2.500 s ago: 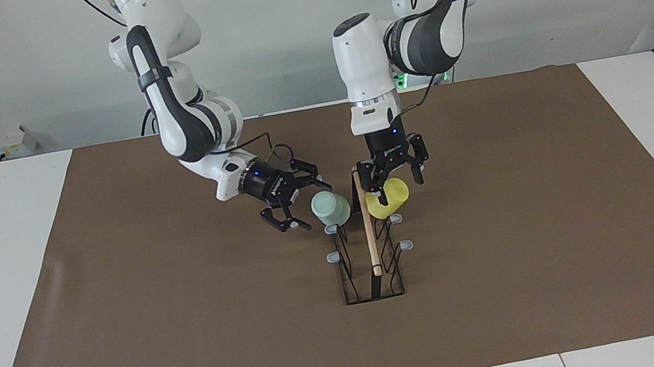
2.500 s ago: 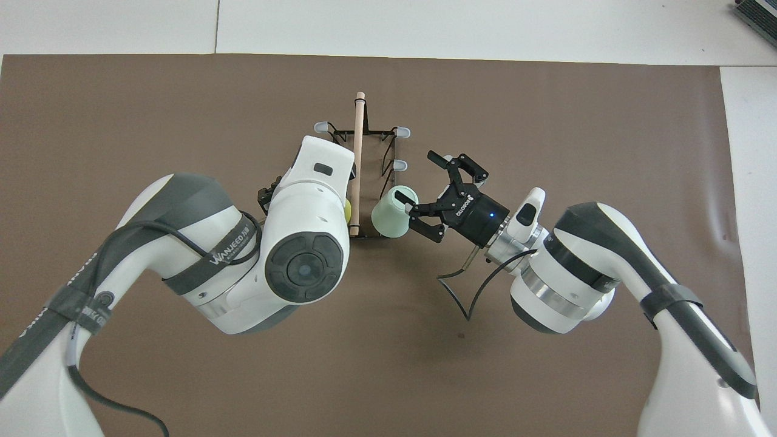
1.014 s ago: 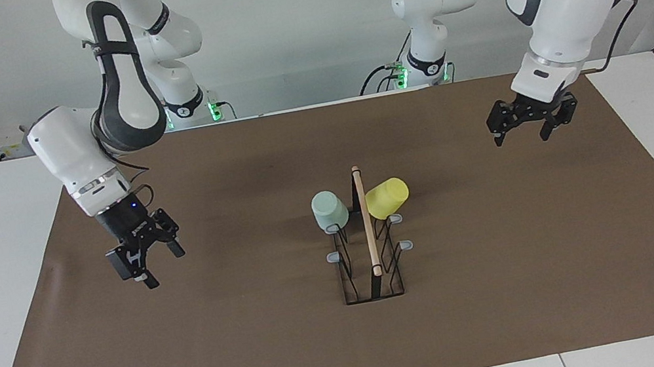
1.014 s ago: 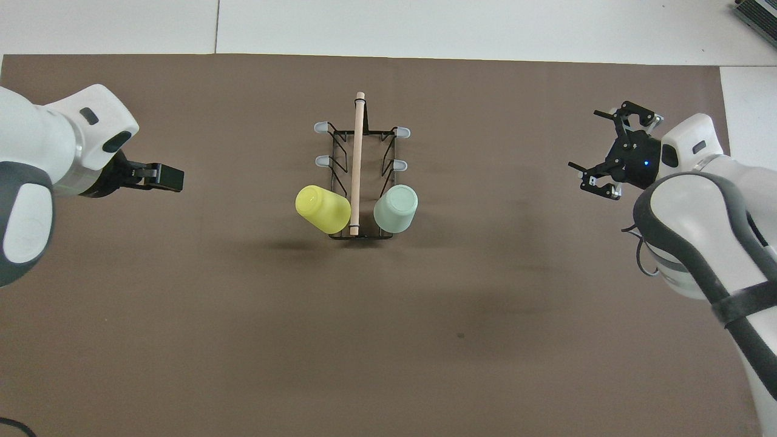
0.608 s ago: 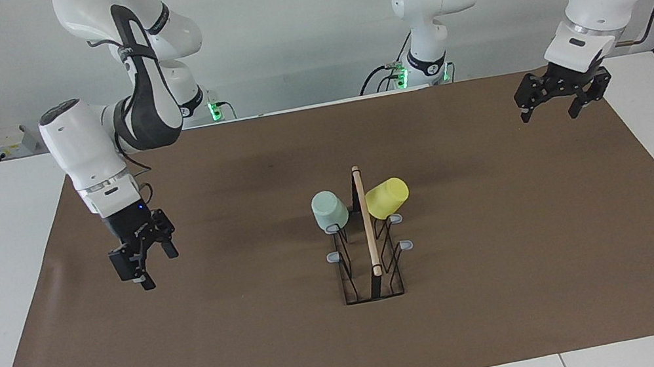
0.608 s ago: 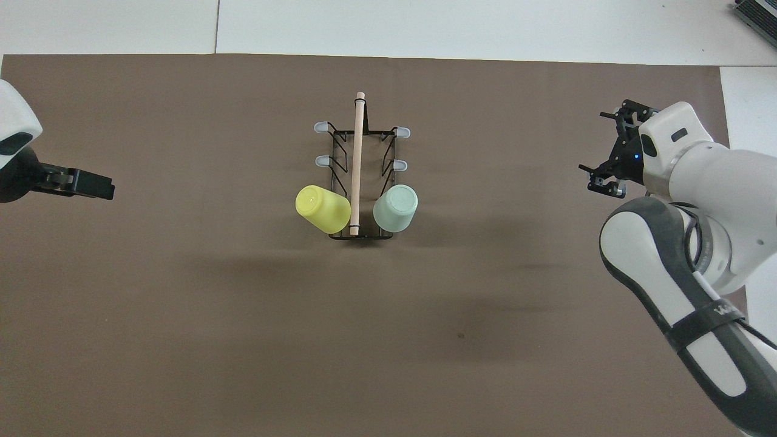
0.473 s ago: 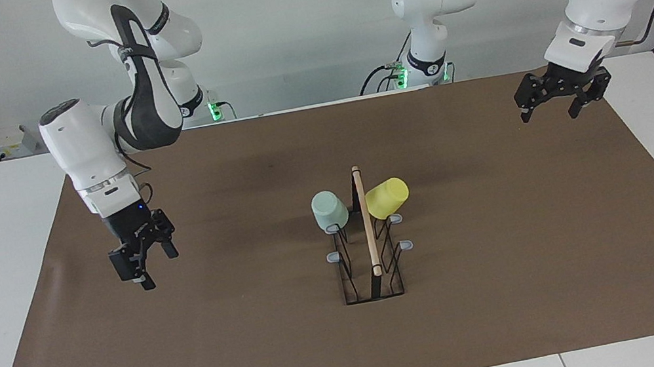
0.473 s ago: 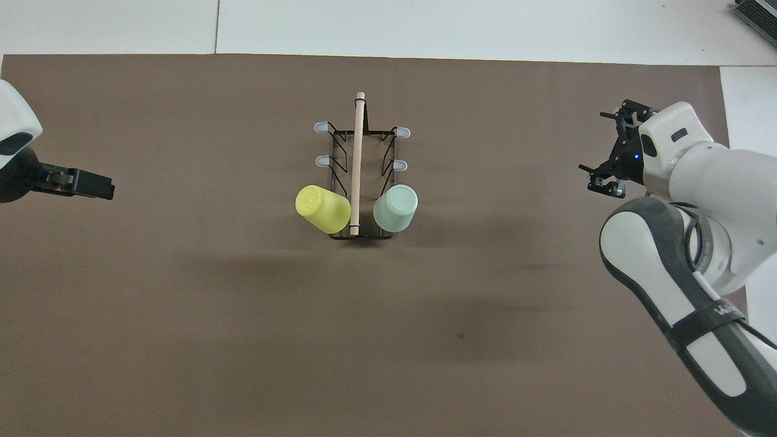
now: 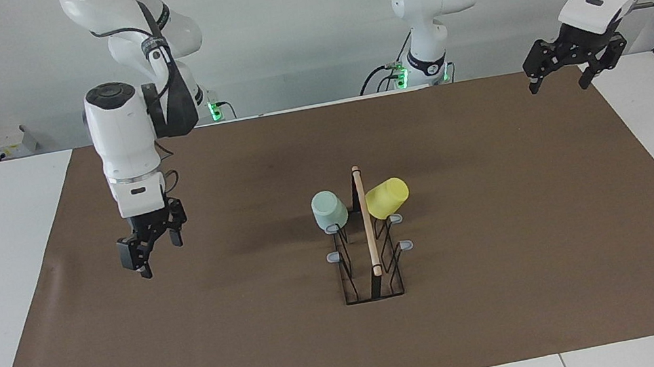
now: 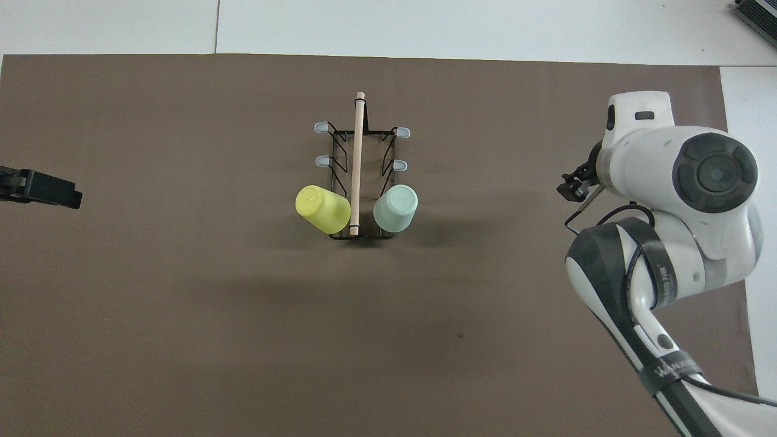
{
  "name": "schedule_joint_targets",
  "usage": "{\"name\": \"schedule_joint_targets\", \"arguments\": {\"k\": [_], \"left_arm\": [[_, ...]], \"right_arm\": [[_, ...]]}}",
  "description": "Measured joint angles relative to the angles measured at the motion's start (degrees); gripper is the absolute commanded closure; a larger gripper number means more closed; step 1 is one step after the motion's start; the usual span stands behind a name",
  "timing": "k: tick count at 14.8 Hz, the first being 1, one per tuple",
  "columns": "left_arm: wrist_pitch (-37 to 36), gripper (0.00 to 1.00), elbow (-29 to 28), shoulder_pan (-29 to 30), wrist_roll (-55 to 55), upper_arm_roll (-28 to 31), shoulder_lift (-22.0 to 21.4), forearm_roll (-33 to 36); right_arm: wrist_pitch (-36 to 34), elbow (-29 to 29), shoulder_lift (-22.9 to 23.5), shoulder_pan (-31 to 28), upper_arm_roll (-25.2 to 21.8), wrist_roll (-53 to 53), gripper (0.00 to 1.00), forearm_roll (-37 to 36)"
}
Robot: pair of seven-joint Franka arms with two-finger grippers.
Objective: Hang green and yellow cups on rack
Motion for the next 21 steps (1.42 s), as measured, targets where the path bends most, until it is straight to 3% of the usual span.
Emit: {"name": "schedule_joint_targets", "arguments": {"k": [3,5,12,15,21], "left_arm": [[-0.2,0.00,0.0,0.2,0.0,0.1,0.0,-0.1],[-0.2,0.00,0.0,0.4,0.0,0.1,0.0,-0.2],[-0.3,0.00,-0.3,0.6,0.0,0.1,0.0,-0.2],[-0.3,0.00,-0.6,0.6,-0.3,0.1,0.0,-0.2],[-0.5,0.00,-0.7,0.6,-2.1,0.1,-0.1,-0.2]], "right_arm": [[-9.1,1.7,-3.3,1.2,0.3,16.8,0.00,1.1],[-17.3,5.5,-4.7,1.1,0.3,22.3,0.00,6.8],[-39.1,19.7,-5.6,-5.7,-2.2,24.3,0.00,18.4],[-42.7,21.0,-5.6,-8.6,-2.4,24.3,0.00,18.7],[-41.1,17.4,-5.7,-8.4,-1.7,24.3,0.00,16.2]]}}
